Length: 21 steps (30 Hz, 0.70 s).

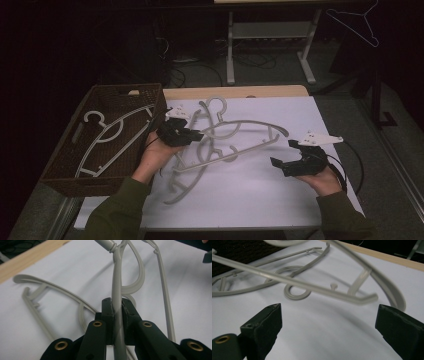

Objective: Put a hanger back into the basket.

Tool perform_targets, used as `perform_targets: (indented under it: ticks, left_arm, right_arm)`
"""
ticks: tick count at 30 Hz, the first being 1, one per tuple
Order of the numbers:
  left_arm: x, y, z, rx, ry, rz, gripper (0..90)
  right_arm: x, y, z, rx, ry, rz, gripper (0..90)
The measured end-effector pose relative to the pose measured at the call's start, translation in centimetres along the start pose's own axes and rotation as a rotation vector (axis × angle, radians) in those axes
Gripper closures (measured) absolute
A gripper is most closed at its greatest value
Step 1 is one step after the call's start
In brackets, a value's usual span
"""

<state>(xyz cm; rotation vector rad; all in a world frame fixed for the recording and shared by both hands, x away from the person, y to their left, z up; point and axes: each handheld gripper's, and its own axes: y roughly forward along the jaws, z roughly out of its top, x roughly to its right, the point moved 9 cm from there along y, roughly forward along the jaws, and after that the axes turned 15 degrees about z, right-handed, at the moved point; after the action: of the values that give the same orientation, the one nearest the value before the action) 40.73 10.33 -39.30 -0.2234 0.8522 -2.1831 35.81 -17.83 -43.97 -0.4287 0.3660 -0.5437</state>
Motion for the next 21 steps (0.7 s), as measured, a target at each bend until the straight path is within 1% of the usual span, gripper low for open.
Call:
perform_targets:
  ticks: [2, 5, 9, 11, 12, 16, 18, 21]
  left_arm:
    - [-0.4, -0.6, 0.3, 0.005, -0.012, 0.002, 82.7]
    - [-1.1, -1.5, 0.7, 0.011, -0.019, 0.007, 82.7]
    - [-2.2, -2.6, 1.0, 0.012, -0.025, 0.028, 82.6]
    - [-2.9, -3.3, 1.0, 0.015, -0.027, 0.037, 82.6]
    - [-3.1, -3.6, 1.1, 0.022, -0.044, 0.041, 82.6]
    - [-4.5, -5.0, 1.1, 0.033, -0.068, 0.057, 82.7]
    - [-5.3, -5.7, 1.2, 0.04, -0.064, 0.07, 82.6]
    - [-6.4, -6.7, 1.1, 0.053, -0.076, 0.088, 82.7]
  right_arm:
    - [0.0, -0.1, -0.1, -0.001, -0.003, -0.001, 6.6]
    - [-0.2, -0.1, -0.4, -0.004, -0.002, -0.001, 6.5]
    - [-0.3, -0.1, -0.9, -0.007, -0.005, -0.005, 6.0]
    - [-0.3, -0.2, -1.1, -0.005, -0.005, -0.008, 5.8]
    - [-0.2, -0.2, -1.2, -0.007, -0.003, -0.01, 5.6]
    - [-0.2, -0.3, -1.4, -0.002, 0.004, -0.013, 5.5]
    - [-0.1, -0.2, -1.4, -0.006, -0.001, -0.014, 5.5]
    - [-0.2, -0.1, -1.5, -0.01, -0.001, -0.013, 5.5]
